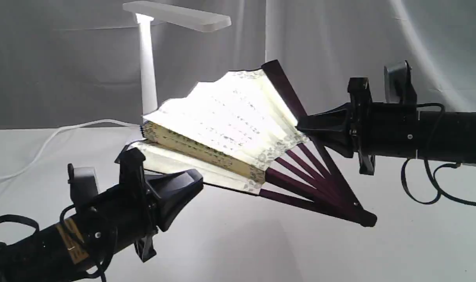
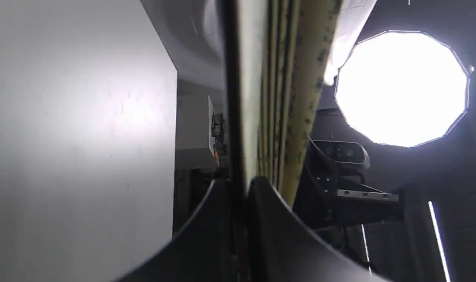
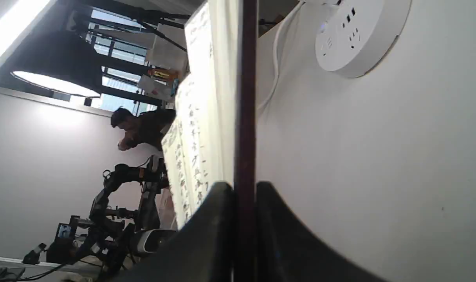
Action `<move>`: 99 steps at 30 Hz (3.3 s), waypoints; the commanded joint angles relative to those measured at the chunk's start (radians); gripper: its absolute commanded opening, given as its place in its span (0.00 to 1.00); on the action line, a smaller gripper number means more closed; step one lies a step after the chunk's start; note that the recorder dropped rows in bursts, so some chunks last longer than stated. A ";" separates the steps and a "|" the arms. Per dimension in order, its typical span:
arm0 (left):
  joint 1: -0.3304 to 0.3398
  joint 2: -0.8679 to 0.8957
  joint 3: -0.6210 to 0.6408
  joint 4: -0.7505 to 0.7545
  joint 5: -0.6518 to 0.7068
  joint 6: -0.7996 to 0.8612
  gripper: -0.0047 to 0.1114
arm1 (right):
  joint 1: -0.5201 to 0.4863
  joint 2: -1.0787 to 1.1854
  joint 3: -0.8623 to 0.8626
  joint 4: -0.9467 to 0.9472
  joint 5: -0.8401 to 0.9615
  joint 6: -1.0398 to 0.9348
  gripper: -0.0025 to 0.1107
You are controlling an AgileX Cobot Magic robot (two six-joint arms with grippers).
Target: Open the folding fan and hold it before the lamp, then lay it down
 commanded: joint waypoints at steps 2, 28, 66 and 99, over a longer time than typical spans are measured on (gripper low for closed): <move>-0.003 -0.042 0.043 0.004 -0.020 0.013 0.04 | -0.003 -0.011 0.000 0.023 -0.074 -0.008 0.02; -0.003 -0.245 0.259 -0.210 -0.020 0.036 0.04 | -0.161 -0.011 0.000 0.023 -0.092 0.038 0.02; -0.051 -0.256 0.245 -0.175 -0.020 0.021 0.54 | -0.266 -0.049 0.000 0.023 0.098 0.125 0.02; -0.299 -0.253 0.114 -0.636 0.329 0.060 0.51 | -0.266 -0.186 0.000 0.023 0.098 0.225 0.02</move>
